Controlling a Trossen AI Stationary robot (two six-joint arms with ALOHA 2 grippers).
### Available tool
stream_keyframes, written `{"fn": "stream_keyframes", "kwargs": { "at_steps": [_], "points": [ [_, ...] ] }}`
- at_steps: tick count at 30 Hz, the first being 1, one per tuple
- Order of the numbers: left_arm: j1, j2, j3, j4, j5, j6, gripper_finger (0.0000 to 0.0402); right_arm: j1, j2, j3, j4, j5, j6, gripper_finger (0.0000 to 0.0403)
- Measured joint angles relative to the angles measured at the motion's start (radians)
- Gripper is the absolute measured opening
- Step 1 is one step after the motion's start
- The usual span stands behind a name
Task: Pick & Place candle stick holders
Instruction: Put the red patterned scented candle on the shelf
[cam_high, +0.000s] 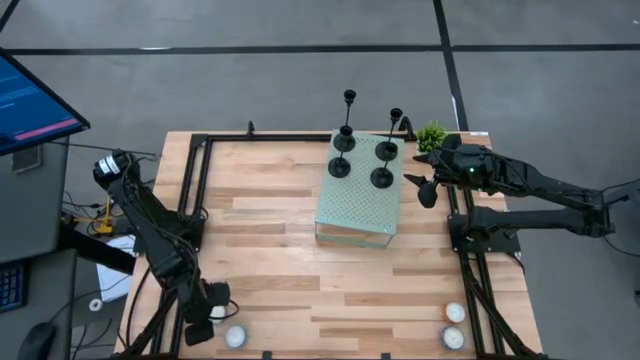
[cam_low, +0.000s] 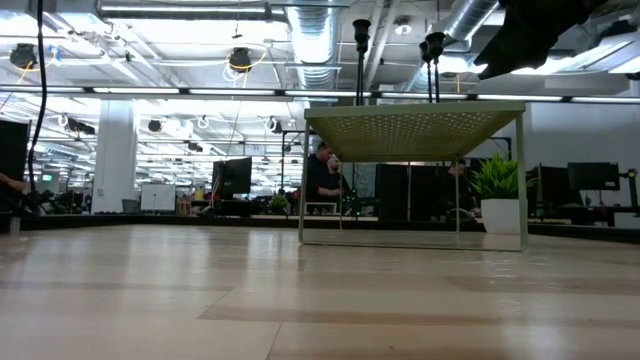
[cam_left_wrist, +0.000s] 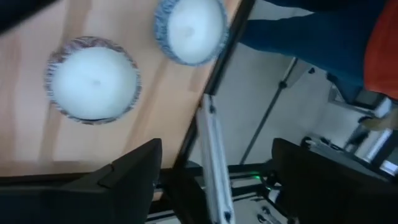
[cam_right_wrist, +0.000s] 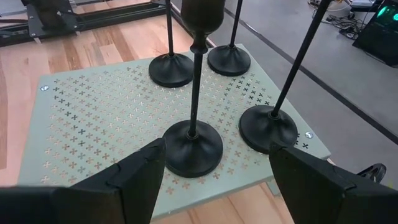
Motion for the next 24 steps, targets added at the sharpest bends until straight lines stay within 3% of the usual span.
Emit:
{"fn": "stream_keyframes", "kwargs": {
  "at_steps": [15, 24],
  "points": [
    [-0.018, 0.135, 0.0, -0.058, -0.137, 0.109, 0.0308, -0.003, 0.0, 0.0, -0.015, 0.003, 0.003, 0.0276],
    [0.048, 0.083, 0.001, -0.1, -0.142, 0.106, 0.0308, -0.003, 0.0, 0.0, -0.015, 0.008, 0.003, 0.0276]
  ]
}}
